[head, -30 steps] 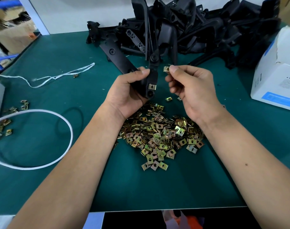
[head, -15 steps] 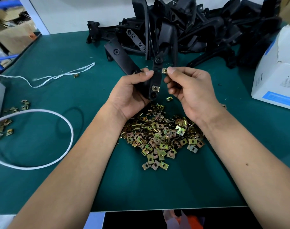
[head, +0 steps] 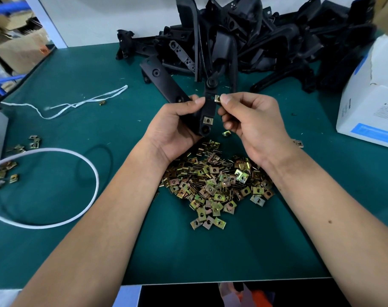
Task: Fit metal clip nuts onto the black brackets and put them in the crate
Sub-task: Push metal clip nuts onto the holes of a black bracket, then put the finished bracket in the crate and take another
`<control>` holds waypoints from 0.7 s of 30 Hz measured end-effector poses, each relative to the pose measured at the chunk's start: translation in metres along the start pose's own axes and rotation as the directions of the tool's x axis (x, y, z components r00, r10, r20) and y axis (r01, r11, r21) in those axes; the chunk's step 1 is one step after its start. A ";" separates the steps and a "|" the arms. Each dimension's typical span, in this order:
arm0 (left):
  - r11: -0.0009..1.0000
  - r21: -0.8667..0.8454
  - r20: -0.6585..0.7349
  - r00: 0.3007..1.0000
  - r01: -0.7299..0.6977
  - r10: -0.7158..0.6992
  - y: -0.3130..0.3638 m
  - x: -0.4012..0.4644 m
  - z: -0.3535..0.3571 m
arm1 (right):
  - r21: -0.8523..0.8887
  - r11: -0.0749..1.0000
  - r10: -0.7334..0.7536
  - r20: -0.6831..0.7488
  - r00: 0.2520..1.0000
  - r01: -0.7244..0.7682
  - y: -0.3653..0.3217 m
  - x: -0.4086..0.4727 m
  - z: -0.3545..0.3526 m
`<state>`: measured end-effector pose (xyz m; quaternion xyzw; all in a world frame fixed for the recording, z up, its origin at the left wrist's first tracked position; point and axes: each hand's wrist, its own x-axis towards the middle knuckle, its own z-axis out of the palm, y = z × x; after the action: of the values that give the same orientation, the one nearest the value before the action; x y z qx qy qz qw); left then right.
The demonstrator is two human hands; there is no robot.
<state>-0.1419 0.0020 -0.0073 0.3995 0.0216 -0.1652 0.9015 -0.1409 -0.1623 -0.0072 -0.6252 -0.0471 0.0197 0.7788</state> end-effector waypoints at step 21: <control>0.988 0.149 -0.026 0.999 0.038 -0.035 0.001 0.001 0.002 | 0.032 0.996 0.079 0.013 0.997 -0.080 0.007 0.001 0.001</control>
<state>-0.1413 0.0006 -0.0050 0.4675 0.0271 -0.1782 0.8654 -0.1394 -0.1598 -0.0138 -0.6138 -0.0265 0.0551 0.7871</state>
